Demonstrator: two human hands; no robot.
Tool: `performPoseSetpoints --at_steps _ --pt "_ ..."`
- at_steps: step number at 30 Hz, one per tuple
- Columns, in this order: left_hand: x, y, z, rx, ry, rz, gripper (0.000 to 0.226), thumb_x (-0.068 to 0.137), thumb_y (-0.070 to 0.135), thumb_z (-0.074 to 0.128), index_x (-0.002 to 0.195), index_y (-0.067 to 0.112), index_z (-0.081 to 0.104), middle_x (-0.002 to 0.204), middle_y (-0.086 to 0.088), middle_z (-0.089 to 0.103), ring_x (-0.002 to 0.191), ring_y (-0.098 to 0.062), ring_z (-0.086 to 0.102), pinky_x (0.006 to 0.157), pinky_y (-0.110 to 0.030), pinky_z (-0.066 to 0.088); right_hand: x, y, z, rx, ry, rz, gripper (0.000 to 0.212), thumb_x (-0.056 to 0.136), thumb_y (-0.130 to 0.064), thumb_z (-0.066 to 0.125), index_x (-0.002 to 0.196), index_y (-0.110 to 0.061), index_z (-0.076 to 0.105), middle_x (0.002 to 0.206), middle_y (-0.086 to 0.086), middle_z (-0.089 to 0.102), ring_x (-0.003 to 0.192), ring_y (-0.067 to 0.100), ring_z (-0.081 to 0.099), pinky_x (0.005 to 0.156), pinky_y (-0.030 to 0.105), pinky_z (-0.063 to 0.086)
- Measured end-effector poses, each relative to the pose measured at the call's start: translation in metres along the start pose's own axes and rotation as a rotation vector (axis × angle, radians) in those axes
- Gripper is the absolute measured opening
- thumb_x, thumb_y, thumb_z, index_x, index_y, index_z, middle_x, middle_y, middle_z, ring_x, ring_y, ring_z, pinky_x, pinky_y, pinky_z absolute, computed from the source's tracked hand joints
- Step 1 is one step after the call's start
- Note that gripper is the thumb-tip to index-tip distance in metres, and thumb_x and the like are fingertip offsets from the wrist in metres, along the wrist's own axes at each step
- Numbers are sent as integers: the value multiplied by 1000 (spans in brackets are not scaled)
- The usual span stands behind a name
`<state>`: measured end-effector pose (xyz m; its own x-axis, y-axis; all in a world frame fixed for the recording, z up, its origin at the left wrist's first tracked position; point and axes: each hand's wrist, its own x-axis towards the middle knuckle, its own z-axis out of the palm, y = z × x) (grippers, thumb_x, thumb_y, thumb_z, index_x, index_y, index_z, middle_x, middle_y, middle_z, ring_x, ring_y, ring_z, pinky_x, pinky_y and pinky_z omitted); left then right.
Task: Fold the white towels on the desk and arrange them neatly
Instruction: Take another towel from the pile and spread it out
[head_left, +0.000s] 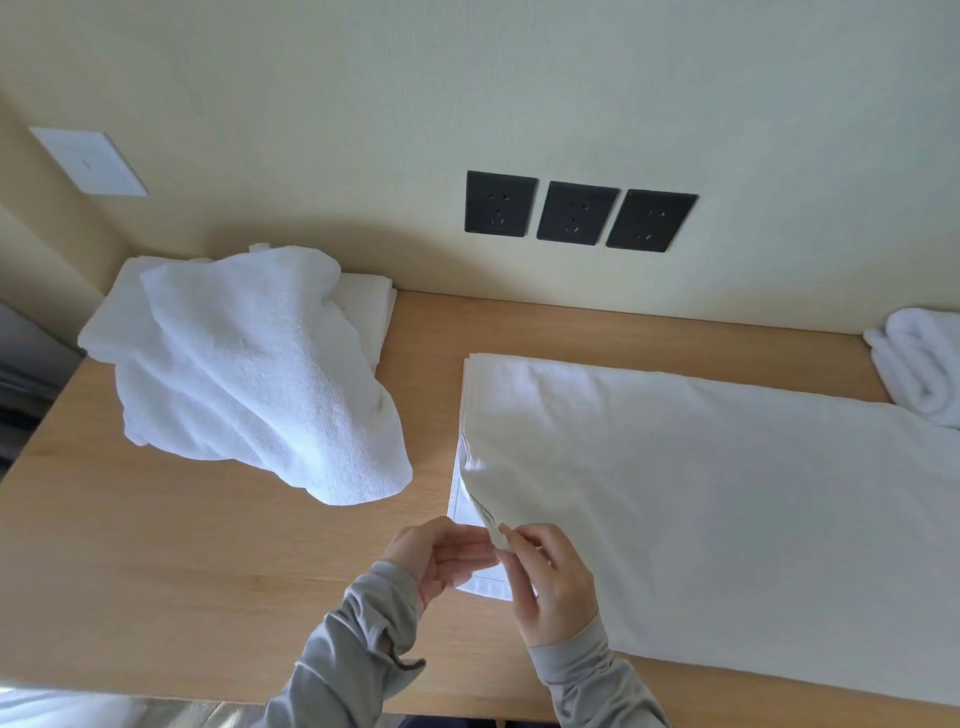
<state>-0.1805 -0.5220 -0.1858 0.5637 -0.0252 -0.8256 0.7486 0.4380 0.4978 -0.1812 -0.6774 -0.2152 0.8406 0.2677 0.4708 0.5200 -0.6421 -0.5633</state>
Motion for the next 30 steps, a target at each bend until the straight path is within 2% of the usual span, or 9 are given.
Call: performPoseSetpoints --at_steps 2,5,8,11,15,17,21,27,30 --pt "13 -7 -6 402 242 75 22 90 13 53 96 3 71 94 -8 73 83 -18 68 74 -27 47 15 0 -6 100 52 201 16 83 -9 57 73 -1 67 71 4 58 63 7 50 57 27 46" --pt "25 -19 -9 958 421 64 52 82 32 66 126 12 47 123 -5 56 110 -20 53 93 -28 43 65 10 -40 131 282 348 20 80 -9 60 63 0 61 63 3 48 59 4 39 54 26 37" --pt "26 -28 1 923 379 51 26 79 31 68 96 16 55 92 0 62 91 -20 56 78 -25 44 108 9 -81 35 547 181 17 83 -7 62 68 1 65 68 3 52 63 4 42 61 12 37" --pt "30 -35 0 696 322 156 22 79 20 68 64 14 53 61 3 53 68 -20 51 66 -24 43 90 -4 -65 -18 425 38 20 85 -10 57 76 2 69 74 11 60 70 16 51 68 20 43" --pt "18 -27 6 366 145 323 27 75 4 72 55 12 56 53 1 60 62 -21 58 67 -34 51 31 0 -13 -52 144 -7 33 90 -17 48 80 1 73 72 10 64 67 22 59 60 29 49" --pt "10 -23 14 361 113 420 19 69 15 75 56 10 62 56 -2 61 61 -18 55 65 -32 48 12 4 2 -54 72 13 46 96 -26 39 80 -1 74 71 8 64 64 20 61 56 27 50" --pt "4 -22 20 441 116 527 52 52 45 64 66 -5 60 62 -8 53 65 -19 47 69 -34 44 8 4 2 3 82 104 49 97 -33 38 80 -3 73 72 5 63 68 13 57 60 20 46" --pt "-1 -22 29 437 113 532 14 54 36 63 50 23 59 56 2 54 63 -17 48 70 -33 43 19 -3 -9 80 108 62 39 95 -25 44 83 -1 72 75 7 63 70 17 60 63 24 49" --pt "-5 -23 29 411 104 544 10 55 32 63 50 24 59 58 -2 55 64 -18 48 70 -35 43 12 -8 -6 92 93 80 40 95 -26 44 85 0 73 75 7 64 72 13 56 62 24 48"
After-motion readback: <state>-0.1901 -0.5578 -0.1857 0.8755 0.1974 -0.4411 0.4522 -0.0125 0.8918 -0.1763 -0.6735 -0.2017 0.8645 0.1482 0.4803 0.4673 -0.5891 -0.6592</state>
